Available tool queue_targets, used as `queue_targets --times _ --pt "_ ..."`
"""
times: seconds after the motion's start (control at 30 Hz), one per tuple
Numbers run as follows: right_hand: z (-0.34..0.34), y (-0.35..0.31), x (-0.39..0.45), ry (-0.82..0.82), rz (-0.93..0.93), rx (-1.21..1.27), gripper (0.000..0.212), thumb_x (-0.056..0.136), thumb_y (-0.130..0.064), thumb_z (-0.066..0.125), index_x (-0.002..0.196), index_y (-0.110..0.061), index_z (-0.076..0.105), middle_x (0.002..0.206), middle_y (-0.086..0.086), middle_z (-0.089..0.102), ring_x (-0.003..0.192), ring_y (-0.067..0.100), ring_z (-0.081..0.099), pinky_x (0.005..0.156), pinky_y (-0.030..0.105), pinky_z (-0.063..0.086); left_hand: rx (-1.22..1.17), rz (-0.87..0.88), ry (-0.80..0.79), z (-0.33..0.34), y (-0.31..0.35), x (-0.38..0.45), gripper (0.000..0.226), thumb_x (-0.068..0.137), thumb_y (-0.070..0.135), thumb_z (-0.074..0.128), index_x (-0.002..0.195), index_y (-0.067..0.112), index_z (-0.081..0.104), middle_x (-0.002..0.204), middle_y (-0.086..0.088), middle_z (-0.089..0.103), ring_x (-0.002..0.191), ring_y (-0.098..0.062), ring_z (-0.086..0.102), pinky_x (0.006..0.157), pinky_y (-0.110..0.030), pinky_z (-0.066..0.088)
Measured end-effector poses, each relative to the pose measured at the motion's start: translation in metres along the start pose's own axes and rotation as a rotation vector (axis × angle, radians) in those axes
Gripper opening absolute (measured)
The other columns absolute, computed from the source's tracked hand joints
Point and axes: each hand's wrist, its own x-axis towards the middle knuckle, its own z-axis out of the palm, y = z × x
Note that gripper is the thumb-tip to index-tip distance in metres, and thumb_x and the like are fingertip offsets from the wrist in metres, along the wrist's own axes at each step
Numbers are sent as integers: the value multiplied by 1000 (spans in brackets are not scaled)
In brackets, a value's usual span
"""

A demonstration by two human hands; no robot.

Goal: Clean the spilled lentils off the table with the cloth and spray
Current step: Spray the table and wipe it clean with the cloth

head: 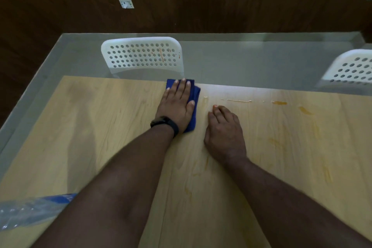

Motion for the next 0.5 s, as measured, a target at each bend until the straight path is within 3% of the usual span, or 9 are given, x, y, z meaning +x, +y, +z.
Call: queue_targets --times 0.13,0.37,0.5 --pt "1 2 -2 28 7 21 49 97 -25 57 141 -4 61 147 17 60 143 32 48 119 47 36 13 19 -18 3 25 15 66 108 43 15 167 19 -3 175 -1 -4 161 -20 -5 130 -42 1" --pt "-10 0 -6 25 53 88 48 90 -18 63 135 -2 65 142 20 62 140 35 50 117 48 39 0 115 -93 4 18 -95 68 105 47 6 165 21 -13 172 4 -21 157 -12 -22 130 -41 -1" --pt "-6 2 -3 26 46 76 48 88 -19 63 133 -1 66 140 20 63 139 36 50 116 48 41 2 72 -39 1 5 -48 71 102 49 5 167 20 -5 174 2 -10 160 -14 -12 130 -42 3"
